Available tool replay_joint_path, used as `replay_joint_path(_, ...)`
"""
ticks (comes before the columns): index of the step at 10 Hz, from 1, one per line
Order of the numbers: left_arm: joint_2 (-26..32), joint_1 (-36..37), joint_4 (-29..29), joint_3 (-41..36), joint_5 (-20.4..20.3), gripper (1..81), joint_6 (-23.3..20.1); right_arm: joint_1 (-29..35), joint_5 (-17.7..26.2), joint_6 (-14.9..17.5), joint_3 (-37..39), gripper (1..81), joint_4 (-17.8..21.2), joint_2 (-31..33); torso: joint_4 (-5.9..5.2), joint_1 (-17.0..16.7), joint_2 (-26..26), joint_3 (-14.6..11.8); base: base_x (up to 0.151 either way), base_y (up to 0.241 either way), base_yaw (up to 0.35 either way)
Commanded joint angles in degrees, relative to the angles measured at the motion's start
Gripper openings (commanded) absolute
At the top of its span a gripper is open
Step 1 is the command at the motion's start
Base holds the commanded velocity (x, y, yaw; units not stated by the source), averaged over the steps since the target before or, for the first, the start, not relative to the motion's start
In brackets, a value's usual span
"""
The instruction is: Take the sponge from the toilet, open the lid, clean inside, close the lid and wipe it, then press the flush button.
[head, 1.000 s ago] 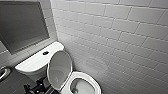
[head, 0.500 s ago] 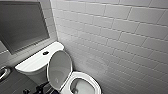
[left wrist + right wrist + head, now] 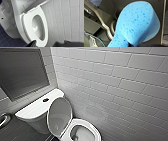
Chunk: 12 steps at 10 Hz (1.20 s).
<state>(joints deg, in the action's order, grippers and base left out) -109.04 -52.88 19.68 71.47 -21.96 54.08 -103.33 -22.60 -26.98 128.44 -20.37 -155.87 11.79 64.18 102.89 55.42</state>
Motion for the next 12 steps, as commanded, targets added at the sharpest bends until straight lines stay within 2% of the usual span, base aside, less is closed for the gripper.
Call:
replay_joint_path(1, -1.9, -3.5, 30.0, -1.0, 17.2, 81.1, 0.0, -1.6, 1.2, 0.3, -1.0, 1.0, -3.5, 2.1, 0.0, 0.0, 0.0, 0.0, 0.0, 0.0, 0.0)
replay_joint_path(2, -3.9, -5.4, 33.5, 0.2, 19.6, 81.1, -0.2, -1.6, 1.1, 0.3, -1.1, 1.0, -4.1, 2.2, 0.0, 0.0, 0.0, 0.0, 0.0, 0.0, 0.0)
replay_joint_path(4, -9.2, -10.1, 34.9, 5.3, 27.4, 81.1, -0.8, -1.4, 1.1, 0.2, -1.4, 1.0, -4.5, 2.2, 0.0, 0.0, 0.0, 0.0, 0.0, 0.0, 0.0)
replay_joint_path(7, -13.5, -17.5, 38.7, 12.5, 27.5, 81.1, -2.3, -0.4, 1.1, 0.1, -2.7, 1.0, -4.4, 2.6, 0.0, 0.0, 0.0, 0.0, 0.0, 0.0, 0.0)
replay_joint_path(10, -18.1, -20.1, 38.9, 17.6, 27.5, 81.1, -2.6, -0.1, 1.1, 0.2, -4.1, 1.0, -4.5, 3.2, 0.0, 0.0, 0.0, 0.0, 0.0, 0.0, 0.0)
replay_joint_path(12, -20.0, -21.0, 41.0, 18.2, 27.5, 81.1, -3.1, -0.1, 1.1, 0.1, -4.1, 1.0, -4.4, 3.3, 0.0, 0.0, 0.0, 0.0, 0.0, 0.0, 0.0)
